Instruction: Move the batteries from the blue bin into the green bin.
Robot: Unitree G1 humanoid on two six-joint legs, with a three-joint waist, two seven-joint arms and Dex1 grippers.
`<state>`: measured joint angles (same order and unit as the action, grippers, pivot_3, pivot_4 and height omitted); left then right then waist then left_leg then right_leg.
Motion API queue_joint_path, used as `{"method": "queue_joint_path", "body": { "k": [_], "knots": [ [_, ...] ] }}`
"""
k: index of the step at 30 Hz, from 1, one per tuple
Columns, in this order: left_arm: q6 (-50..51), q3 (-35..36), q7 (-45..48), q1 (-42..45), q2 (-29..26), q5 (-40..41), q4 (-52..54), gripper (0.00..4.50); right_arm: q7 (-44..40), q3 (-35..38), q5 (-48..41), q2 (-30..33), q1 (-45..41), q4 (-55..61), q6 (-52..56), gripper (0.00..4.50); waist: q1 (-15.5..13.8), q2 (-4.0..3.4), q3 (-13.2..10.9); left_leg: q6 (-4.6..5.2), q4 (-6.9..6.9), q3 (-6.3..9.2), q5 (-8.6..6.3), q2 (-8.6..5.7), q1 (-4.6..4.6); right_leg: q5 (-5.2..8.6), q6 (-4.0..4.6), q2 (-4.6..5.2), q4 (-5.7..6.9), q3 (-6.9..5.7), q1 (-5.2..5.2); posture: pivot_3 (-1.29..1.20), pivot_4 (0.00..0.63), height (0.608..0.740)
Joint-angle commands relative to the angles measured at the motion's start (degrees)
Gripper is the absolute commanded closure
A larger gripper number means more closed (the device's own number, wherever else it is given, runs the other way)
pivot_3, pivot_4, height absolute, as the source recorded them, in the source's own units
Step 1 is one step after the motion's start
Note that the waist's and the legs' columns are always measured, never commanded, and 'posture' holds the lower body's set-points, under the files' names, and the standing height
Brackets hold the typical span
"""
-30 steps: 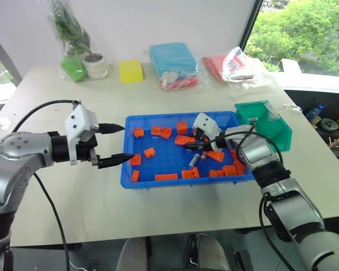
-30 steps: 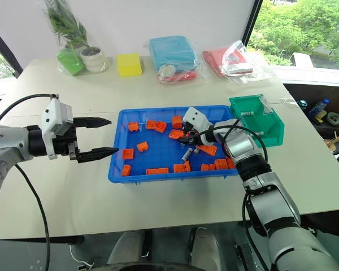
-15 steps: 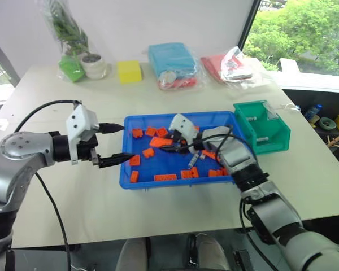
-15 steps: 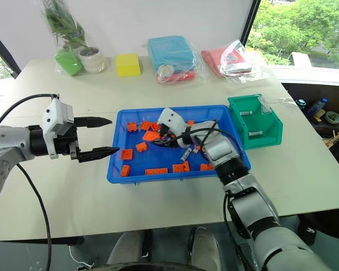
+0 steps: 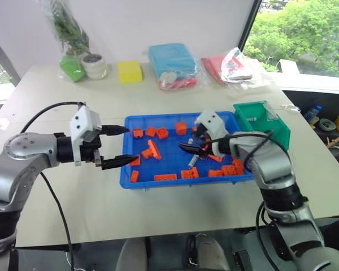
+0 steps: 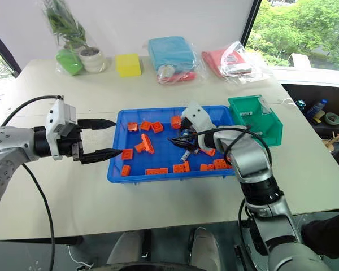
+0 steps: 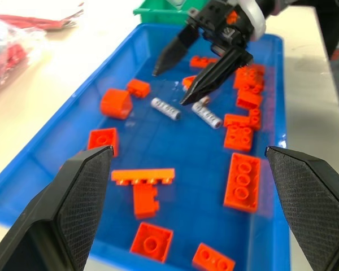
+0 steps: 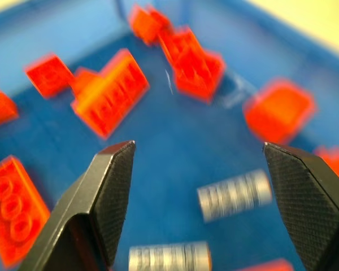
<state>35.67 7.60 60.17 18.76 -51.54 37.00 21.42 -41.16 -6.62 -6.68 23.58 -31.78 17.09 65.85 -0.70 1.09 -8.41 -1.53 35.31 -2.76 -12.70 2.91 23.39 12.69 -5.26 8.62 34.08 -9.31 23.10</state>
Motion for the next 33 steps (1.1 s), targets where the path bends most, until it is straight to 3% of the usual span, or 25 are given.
{"method": "queue_joint_path", "body": {
  "k": [1, 10, 23, 26, 31, 33],
  "knots": [
    [-0.08, -0.75, 0.91, 2.40, 0.49, 0.97, 0.36, 0.00, 3.81, 3.84, -2.33, -1.46, 0.14, 2.72, 5.66, 0.82, 0.00, 0.02, 0.01, 0.00, 0.00, -0.01, 0.00, 0.00, 0.00, 0.01, 0.01, 0.00, -0.02, 0.00, 0.00, 0.00, 0.150, 0.704],
    [-0.29, -3.63, 3.01, 7.03, 1.40, -0.05, -1.90, 0.00, 11.12, 5.79, -3.48, -6.91, -3.26, -11.47, 0.69, 0.82, 0.04, 0.03, 0.02, 0.01, 0.00, -0.01, 0.00, -0.01, 0.02, 0.00, 0.00, 0.00, -0.04, 0.00, 0.01, 0.00, 0.150, 0.704],
    [-0.96, -3.16, 1.57, 5.94, 1.81, -0.74, -0.74, 0.00, 12.20, 0.47, -2.94, -8.28, -4.98, -22.71, -8.00, 0.82, 0.15, 0.03, 0.02, 0.02, -0.01, 0.00, 0.01, -0.01, -0.02, 0.00, -0.01, -0.01, -0.01, 0.00, -0.01, 0.00, 0.150, 0.704],
    [-0.96, -2.82, 1.24, 5.99, 1.82, -0.68, -0.70, 0.00, 11.35, -0.87, -3.27, -7.62, -4.43, -21.90, -8.55, 1.70, 0.13, 0.03, 0.02, 0.02, -0.01, 0.00, 0.01, 0.00, -0.02, 0.00, -0.01, -0.01, -0.01, 0.00, -0.01, 0.00, 0.150, 0.704],
    [-1.40, -2.70, 1.29, 6.49, 1.68, -0.96, -1.58, 0.00, 10.86, -1.84, -4.02, -6.88, -3.72, -19.28, -7.35, 4.28, 0.13, 0.03, 0.02, 0.02, -0.01, 0.00, 0.01, 0.00, -0.01, 0.00, -0.01, -0.01, -0.01, 0.00, -0.02, 0.00, 0.150, 0.704],
    [-1.55, -2.82, 1.33, 6.79, 1.75, -1.12, -1.96, 0.00, 10.81, -1.97, -4.10, -6.38, -3.79, -18.22, -7.15, 4.45, 0.11, 0.03, 0.02, 0.02, -0.01, 0.00, 0.01, 0.00, -0.01, 0.00, -0.01, -0.01, -0.01, 0.00, -0.02, 0.00, 0.150, 0.704]
  ]
}}
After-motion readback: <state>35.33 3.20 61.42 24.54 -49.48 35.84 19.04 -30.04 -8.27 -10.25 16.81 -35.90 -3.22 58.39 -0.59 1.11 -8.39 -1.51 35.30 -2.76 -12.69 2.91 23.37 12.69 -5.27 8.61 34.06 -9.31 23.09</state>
